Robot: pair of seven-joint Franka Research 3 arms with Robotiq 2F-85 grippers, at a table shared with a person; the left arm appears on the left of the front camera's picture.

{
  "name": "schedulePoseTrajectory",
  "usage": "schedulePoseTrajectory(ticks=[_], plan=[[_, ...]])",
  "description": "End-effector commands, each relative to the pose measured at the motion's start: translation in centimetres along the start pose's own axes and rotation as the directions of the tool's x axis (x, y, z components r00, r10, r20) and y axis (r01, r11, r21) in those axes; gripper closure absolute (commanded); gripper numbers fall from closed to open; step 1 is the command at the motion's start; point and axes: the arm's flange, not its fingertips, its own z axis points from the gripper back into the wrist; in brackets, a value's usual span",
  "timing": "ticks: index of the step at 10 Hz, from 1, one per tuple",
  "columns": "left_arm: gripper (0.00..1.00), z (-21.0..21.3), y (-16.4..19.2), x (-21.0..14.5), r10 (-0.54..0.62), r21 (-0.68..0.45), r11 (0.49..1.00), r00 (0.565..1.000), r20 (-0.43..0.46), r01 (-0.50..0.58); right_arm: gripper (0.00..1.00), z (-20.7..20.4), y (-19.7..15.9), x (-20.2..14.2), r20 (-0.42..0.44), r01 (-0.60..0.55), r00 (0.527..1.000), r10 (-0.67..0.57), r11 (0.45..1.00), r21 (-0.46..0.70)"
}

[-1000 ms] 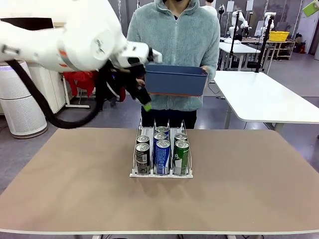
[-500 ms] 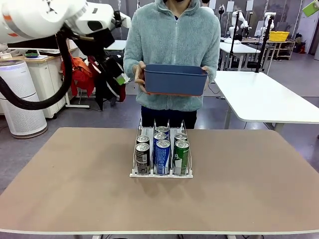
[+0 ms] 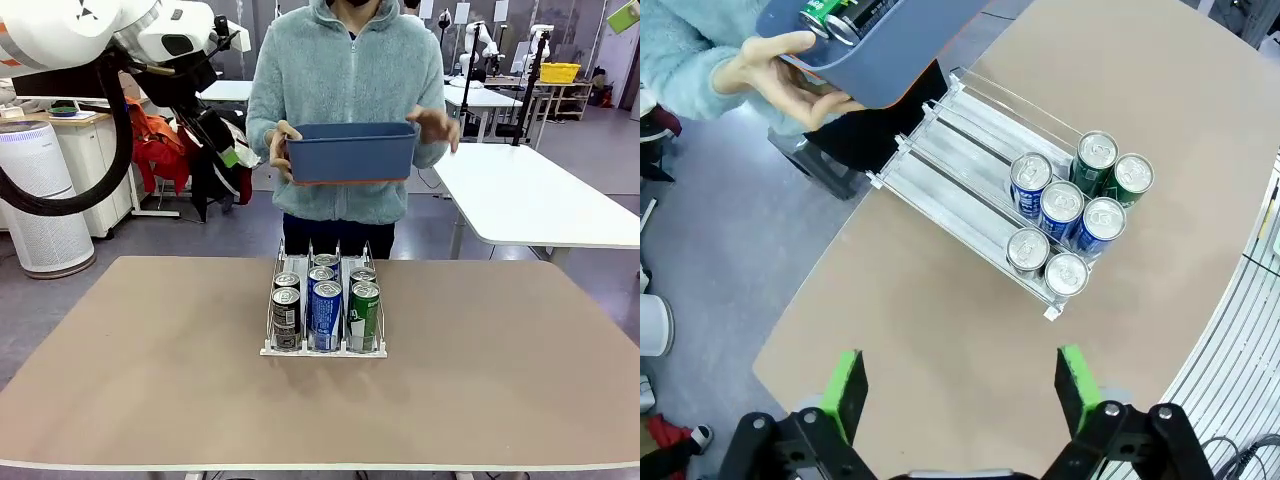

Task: Fill the beverage cans into the dispenser.
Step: Pick up the Sprite handed by the human.

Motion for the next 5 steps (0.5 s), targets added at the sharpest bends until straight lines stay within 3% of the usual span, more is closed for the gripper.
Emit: schedulePoseTrajectory(ticks=[1,4,5], plan=[[0.00,0.5,0.2,-0.2,-0.008,0.003,1.000,1.000,0.022,0.008,0.00,0.0,0.1,-0.1,-0.001,0.002,1.000,-0.002,1.000,0.008],[0.00,0.5,0.2,0.2,0.000,0.006,1.000,1.000,0.010,0.000,0.00,0.0,0.1,-0.1,-0.001,0.002,1.000,-0.002,1.000,0.008],[0.00,2.4,1.1,0.0,-0.033,0.015,0.999,0.999,0.031,0.033,0.00,0.0,0.1,-0.1,-0.001,0.002,1.000,-0.002,1.000,0.008]])
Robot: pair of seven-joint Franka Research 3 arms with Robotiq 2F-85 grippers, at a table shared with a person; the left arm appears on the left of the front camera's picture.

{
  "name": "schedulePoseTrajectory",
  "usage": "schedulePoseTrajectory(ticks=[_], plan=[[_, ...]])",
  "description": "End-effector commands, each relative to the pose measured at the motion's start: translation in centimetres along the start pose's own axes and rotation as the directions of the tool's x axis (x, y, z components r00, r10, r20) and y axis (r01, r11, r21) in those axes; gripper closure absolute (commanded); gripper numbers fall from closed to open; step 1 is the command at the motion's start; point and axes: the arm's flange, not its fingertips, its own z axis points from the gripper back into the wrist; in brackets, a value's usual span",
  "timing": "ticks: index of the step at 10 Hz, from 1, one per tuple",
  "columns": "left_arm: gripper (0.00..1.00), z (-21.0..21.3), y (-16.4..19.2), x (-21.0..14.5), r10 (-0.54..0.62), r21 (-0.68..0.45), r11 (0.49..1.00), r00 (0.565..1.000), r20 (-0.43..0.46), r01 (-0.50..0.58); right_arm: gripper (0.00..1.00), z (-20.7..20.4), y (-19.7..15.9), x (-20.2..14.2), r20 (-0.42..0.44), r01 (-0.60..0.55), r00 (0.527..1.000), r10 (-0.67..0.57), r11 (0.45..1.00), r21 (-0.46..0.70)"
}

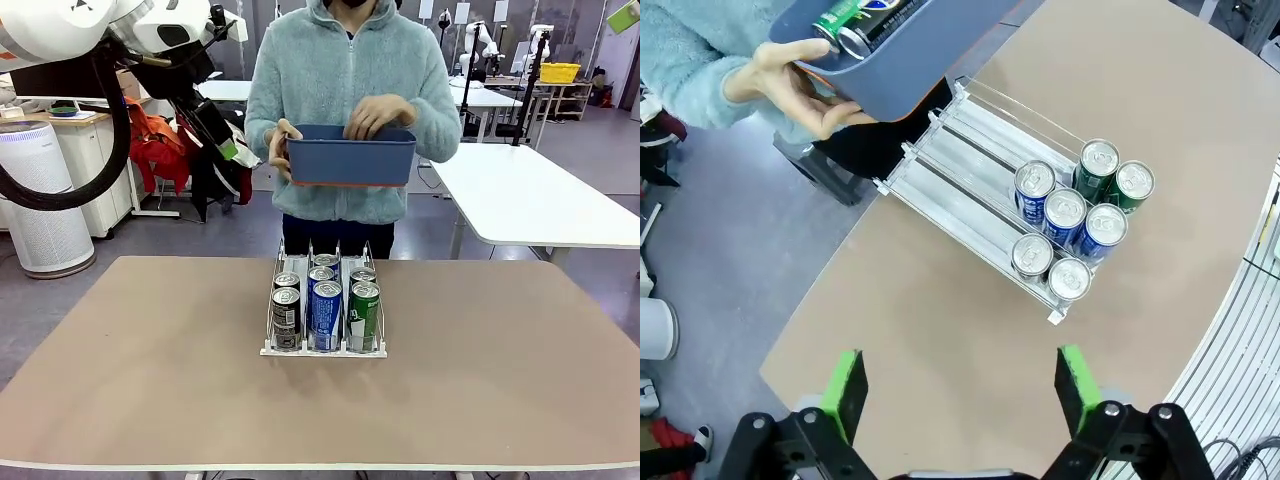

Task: Fill the beverage cans into the dispenser.
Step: Pick up the Sprite handed by the human.

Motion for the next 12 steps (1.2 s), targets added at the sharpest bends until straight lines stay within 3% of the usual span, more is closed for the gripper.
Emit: schedulePoseTrajectory(ticks=[1,6,8,11,12], plan=[[0.00,2.8,1.4,0.4,-0.052,-0.018,0.998,0.997,0.048,0.053,0.00,0.0,0.1,-0.1,-0.001,0.002,1.000,-0.002,1.000,0.008],[0.00,10.3,2.5,1.7,-0.122,-0.033,0.990,0.962,0.245,0.134,0.00,0.0,0.1,-0.1,-0.001,0.002,1.000,-0.002,1.000,0.008],[0.00,11.7,3.1,1.3,-0.133,-0.023,0.989,0.955,0.265,0.144,0.00,0.0,0.1,-0.1,-0.001,0.002,1.000,-0.002,1.000,0.008],[0.00,11.7,2.3,1.3,-0.143,0.011,0.990,0.966,0.217,0.144,0.00,0.0,0.1,-0.1,-0.001,0.002,1.000,-0.002,1.000,0.008],[0.00,12.4,2.7,1.9,-0.112,0.010,0.993,0.961,0.251,0.114,0.00,0.0,0.1,-0.1,-0.001,0.002,1.000,-0.002,1.000,0.008]])
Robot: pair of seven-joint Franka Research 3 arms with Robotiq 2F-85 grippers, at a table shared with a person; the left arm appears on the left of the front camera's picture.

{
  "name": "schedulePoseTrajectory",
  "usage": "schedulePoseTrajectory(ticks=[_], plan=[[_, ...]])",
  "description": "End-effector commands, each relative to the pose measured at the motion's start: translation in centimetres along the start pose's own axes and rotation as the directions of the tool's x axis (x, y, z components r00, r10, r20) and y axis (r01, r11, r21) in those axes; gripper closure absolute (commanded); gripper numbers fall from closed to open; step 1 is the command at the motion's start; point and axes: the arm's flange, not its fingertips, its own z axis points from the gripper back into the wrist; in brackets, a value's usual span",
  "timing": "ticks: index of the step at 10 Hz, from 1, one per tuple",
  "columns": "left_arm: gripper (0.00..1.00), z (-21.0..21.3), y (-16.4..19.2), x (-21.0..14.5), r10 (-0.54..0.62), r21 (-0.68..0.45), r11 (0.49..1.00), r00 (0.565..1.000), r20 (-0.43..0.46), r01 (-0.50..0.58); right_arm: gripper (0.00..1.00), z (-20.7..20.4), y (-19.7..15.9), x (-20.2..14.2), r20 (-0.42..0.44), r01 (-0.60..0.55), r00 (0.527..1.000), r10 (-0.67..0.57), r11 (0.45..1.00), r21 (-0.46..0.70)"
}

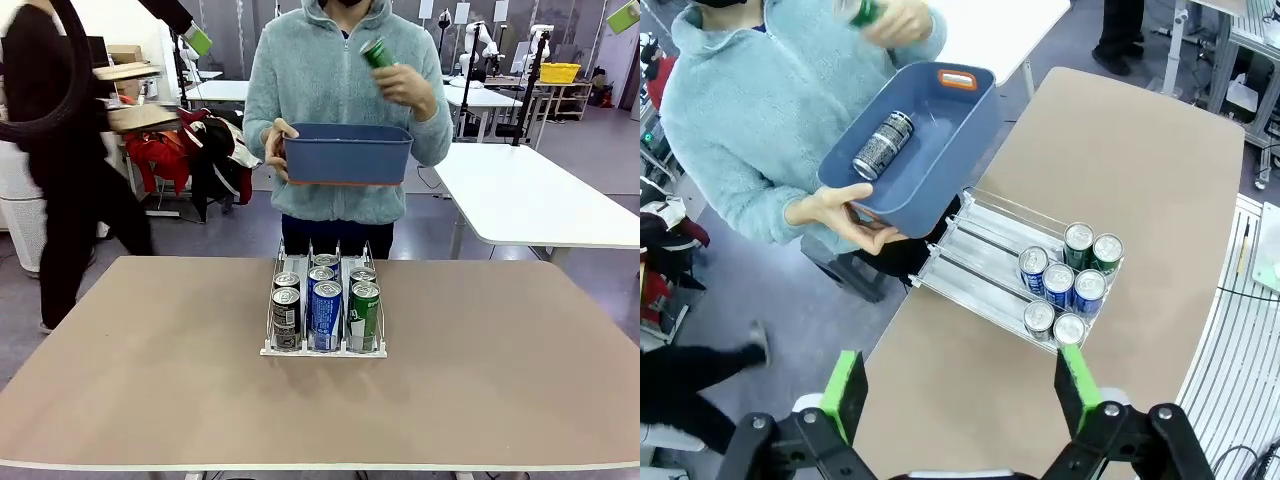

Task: Fill the beverage cans into the dispenser.
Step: Pick up the Sprite handed by the human.

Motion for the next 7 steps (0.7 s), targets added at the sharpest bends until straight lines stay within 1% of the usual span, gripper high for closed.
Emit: schedulePoseTrajectory(ticks=[1,5,6,7], plan=[[0.00,0.2,0.2,0.0,0.004,0.002,1.000,1.000,0.007,-0.004,0.00,0.0,0.1,-0.1,-0.001,0.002,1.000,-0.002,1.000,0.008],[0.00,0.2,0.0,0.1,-0.001,0.003,1.000,1.000,0.004,0.001,0.00,0.0,0.1,-0.1,-0.001,0.002,1.000,-0.002,1.000,0.008],[0.00,-0.4,-0.3,0.4,-0.034,-0.045,0.998,0.999,0.017,0.035,0.00,0.0,0.1,-0.1,-0.001,0.002,1.000,-0.002,1.000,0.008],[0.00,-0.9,-0.7,0.6,-0.038,-0.088,0.995,0.999,0.033,0.041,0.00,0.0,0.1,-0.1,-0.001,0.002,1.000,-0.002,1.000,0.008]])
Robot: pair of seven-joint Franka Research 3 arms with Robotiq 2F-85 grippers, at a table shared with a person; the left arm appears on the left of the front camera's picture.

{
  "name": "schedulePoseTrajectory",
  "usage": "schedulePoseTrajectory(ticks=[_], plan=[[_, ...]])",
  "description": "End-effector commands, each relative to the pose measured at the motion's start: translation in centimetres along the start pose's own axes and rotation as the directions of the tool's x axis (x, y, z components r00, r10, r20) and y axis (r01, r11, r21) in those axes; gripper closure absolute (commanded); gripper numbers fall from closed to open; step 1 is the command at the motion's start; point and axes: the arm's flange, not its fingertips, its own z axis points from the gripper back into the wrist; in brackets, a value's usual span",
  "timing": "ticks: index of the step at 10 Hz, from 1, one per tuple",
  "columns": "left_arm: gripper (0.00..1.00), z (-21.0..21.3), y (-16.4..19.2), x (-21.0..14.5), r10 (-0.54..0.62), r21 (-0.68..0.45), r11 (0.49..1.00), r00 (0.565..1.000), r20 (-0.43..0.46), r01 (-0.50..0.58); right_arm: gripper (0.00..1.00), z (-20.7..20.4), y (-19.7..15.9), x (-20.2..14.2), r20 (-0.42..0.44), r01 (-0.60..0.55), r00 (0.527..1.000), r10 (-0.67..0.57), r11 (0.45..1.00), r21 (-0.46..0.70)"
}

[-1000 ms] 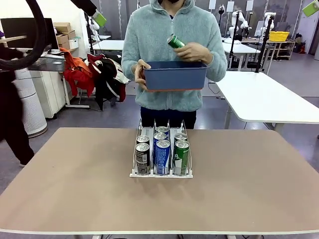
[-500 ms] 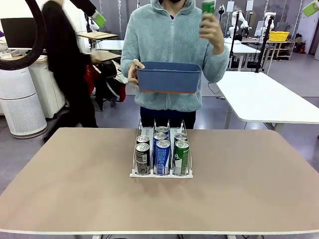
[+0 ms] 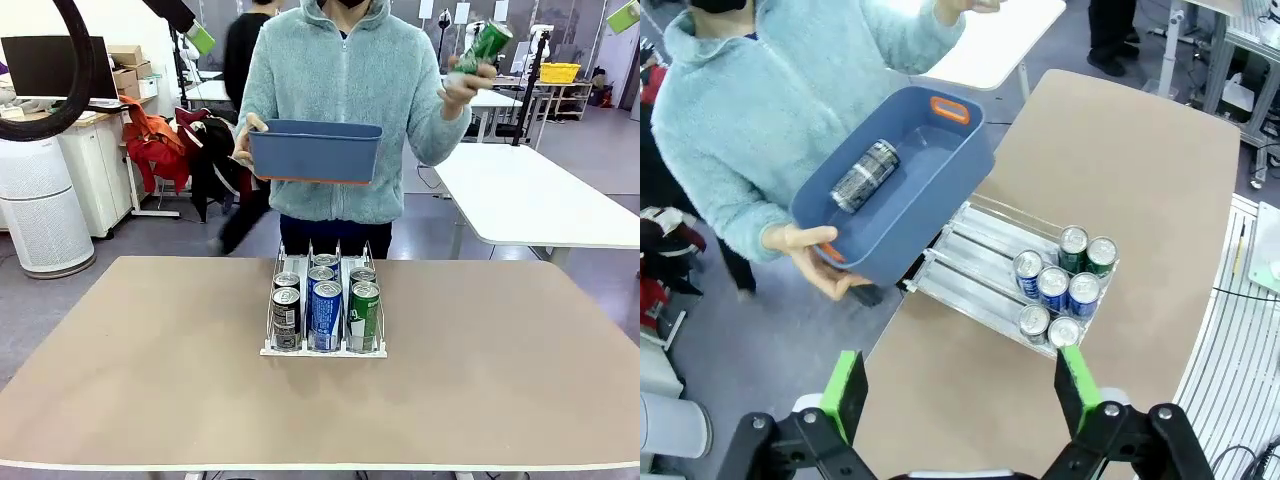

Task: Fill the beverage cans into the dispenser.
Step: Pick up the Sprite handed by the human.

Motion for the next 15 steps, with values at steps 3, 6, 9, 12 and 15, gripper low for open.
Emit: schedulePoseTrajectory(ticks=[3,6,9,12,15], plan=[[0.00,-0.5,-1.0,0.1,-0.034,-0.141,0.989,0.998,0.060,0.042,0.00,0.0,0.1,-0.1,-0.001,0.002,1.000,-0.002,1.000,0.008],[0.00,-0.9,-1.1,-0.3,-0.024,-0.104,0.994,0.999,-0.041,0.020,0.00,0.0,0.1,-0.1,-0.001,0.002,1.000,-0.002,1.000,0.008],[0.00,-0.9,-1.6,0.3,-0.019,-0.116,0.993,1.000,0.007,0.019,0.00,0.0,0.1,-0.1,-0.001,0.002,1.000,-0.002,1.000,0.008],[0.00,-0.9,-1.6,0.3,-0.019,-0.116,0.993,1.000,0.007,0.019,0.00,0.0,0.1,-0.1,-0.001,0.002,1.000,-0.002,1.000,0.008],[0.00,-0.9,-1.6,0.3,-0.019,-0.116,0.993,1.000,0.007,0.019,0.00,0.0,0.1,-0.1,-0.001,0.002,1.000,-0.002,1.000,0.008]])
